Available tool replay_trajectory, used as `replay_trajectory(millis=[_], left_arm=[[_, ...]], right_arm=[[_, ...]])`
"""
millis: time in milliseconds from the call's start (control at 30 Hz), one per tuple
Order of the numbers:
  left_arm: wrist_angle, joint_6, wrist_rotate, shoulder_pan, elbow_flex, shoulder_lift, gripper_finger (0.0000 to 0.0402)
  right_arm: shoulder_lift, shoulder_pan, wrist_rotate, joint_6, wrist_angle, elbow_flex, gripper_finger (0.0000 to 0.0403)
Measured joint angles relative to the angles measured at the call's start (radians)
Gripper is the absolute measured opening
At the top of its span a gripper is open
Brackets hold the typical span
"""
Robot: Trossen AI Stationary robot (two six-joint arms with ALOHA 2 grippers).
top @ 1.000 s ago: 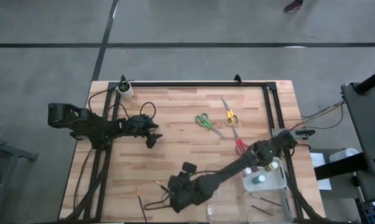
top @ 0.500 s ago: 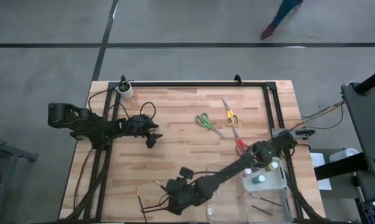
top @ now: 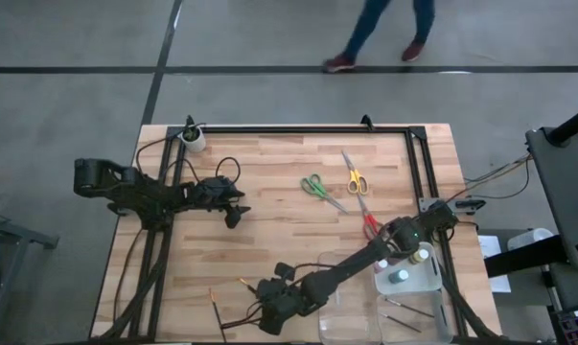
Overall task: Pick & Place Paint Supplies
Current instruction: Put the right gold paintbrush into the right transparent bin
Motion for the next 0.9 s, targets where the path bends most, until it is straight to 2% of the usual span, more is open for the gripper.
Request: replay_trajectory(millis=[467,900], left_arm=[[0.0,0.0,0.0,0.0,0.0,0.0,0.0304],[0.0,0.0,0.0,0.0,0.0,0.0,0.0303]], right_arm=[[0.0,-0.002,-0.023,-0.099,0.178,-0.09,0.0123],[-0.002,-0.009,-0.019,-0.1,0.189,-0.125,0.0123]])
